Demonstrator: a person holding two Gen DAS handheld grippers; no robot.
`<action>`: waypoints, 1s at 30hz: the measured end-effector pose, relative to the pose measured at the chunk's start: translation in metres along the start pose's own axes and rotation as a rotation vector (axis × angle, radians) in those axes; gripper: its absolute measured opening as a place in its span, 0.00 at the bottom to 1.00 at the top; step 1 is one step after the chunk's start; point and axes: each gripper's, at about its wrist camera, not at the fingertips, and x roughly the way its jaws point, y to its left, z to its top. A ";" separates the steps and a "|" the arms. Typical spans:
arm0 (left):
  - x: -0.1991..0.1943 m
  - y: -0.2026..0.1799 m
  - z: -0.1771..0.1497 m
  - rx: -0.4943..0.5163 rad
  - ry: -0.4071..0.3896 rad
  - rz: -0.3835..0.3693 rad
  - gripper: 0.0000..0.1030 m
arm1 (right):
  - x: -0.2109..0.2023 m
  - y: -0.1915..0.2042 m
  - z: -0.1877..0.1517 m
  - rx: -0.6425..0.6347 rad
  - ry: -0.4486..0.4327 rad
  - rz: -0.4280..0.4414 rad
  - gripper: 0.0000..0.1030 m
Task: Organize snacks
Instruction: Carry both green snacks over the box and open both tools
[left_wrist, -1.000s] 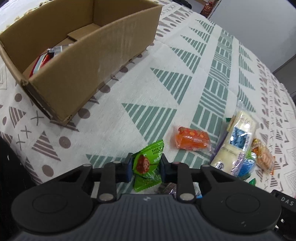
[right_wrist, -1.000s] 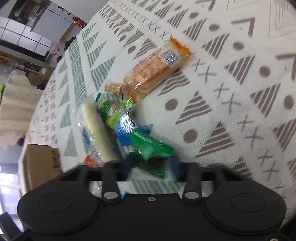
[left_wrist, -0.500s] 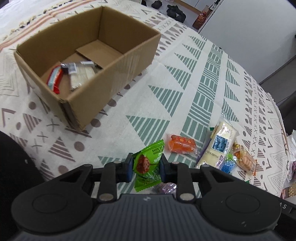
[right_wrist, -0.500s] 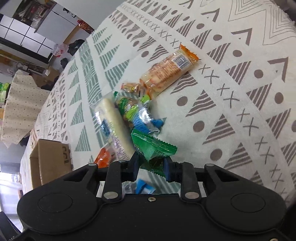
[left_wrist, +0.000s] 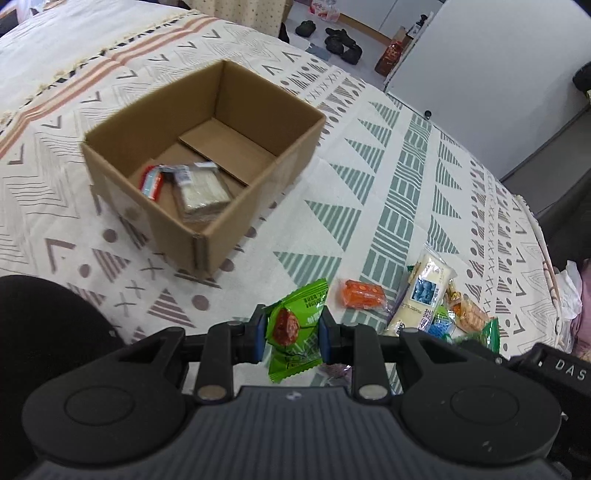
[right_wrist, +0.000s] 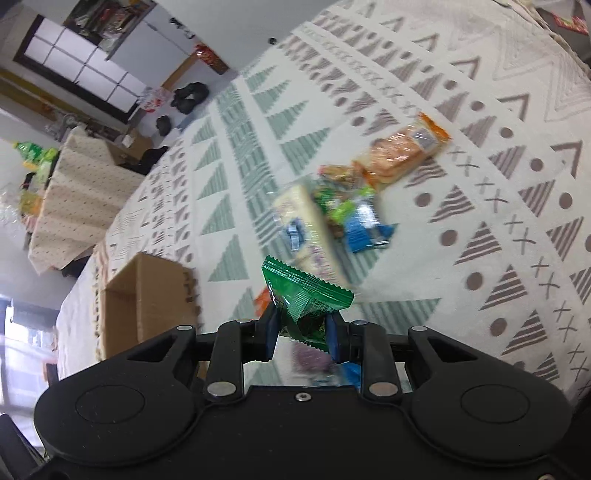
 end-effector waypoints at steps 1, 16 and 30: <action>-0.004 0.003 0.002 -0.001 -0.006 -0.001 0.26 | -0.003 0.005 -0.003 -0.015 -0.002 0.007 0.25; -0.048 0.049 0.045 -0.052 -0.094 0.008 0.26 | -0.003 0.085 -0.026 -0.127 0.025 0.088 0.25; -0.047 0.088 0.097 -0.124 -0.133 0.017 0.26 | 0.018 0.141 -0.039 -0.177 0.056 0.098 0.25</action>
